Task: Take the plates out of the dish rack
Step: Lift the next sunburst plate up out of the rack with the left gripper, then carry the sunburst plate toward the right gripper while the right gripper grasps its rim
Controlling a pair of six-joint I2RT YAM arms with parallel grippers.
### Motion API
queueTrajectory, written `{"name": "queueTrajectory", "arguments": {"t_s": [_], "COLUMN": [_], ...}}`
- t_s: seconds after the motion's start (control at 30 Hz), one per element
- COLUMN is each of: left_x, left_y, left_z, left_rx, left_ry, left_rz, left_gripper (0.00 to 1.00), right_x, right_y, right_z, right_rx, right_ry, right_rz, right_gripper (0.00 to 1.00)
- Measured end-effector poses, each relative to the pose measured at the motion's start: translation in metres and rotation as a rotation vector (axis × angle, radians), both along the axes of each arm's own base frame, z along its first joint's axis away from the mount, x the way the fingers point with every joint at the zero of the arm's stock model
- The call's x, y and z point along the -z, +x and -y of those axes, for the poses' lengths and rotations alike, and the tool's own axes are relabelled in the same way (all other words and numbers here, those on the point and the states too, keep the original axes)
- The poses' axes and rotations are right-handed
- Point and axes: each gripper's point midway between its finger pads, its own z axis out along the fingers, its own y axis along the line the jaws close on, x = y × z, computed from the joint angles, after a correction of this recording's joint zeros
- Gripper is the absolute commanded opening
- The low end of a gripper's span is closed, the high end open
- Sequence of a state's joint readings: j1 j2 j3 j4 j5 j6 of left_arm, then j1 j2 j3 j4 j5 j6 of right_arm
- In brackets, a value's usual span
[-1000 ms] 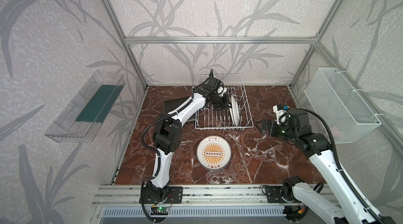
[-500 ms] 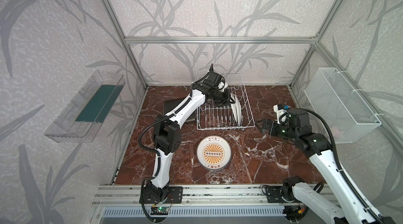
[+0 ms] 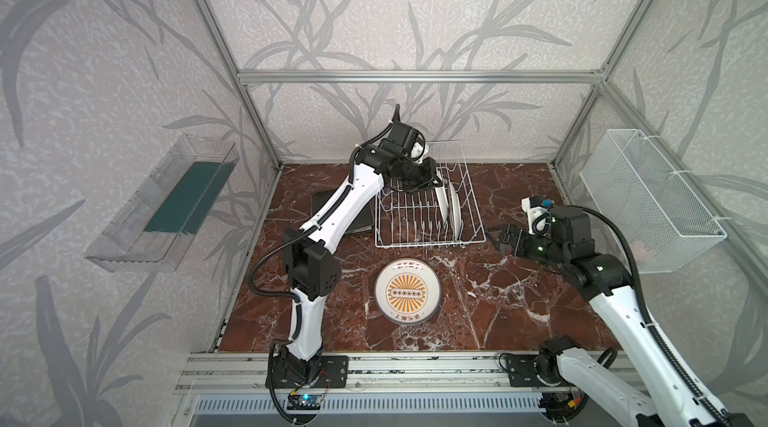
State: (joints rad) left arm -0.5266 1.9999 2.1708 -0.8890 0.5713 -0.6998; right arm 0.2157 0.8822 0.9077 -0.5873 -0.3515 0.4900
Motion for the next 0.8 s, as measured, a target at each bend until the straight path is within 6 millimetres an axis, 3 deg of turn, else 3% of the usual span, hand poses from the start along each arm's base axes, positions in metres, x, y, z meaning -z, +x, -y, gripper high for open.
{"name": "queueTrajectory", "arguments": {"t_s": [0.27, 0.4, 0.63, 0.8], "left_x": [-0.031, -0.045, -0.095, -0.089], "left_y": [0.001, -0.001, -0.019, -0.039], "left_z": [-0.023, -0.027, -0.044, -0.059], "left_rx": [-0.069, -0.055, 0.034, 0.131], "left_ry": [0.011, 0.031, 0.160, 0.371], "left_rz": [0.082, 0.145, 0.396, 0.515], "left_gripper": [0.00, 0.00, 0.00, 0.00], "right_x": [-0.010, -0.028, -0.066, -0.086], "right_y": [0.000, 0.003, 0.013, 0.024], "right_z": [-0.003, -0.006, -0.017, -0.023], "right_rx": [-0.004, -0.017, -0.063, -0.081], "right_ry": [0.027, 0.045, 0.081, 0.095], "right_rz": [0.009, 0.041, 0.082, 0.099], "right_gripper": [0.99, 0.99, 0.99, 1.00]}}
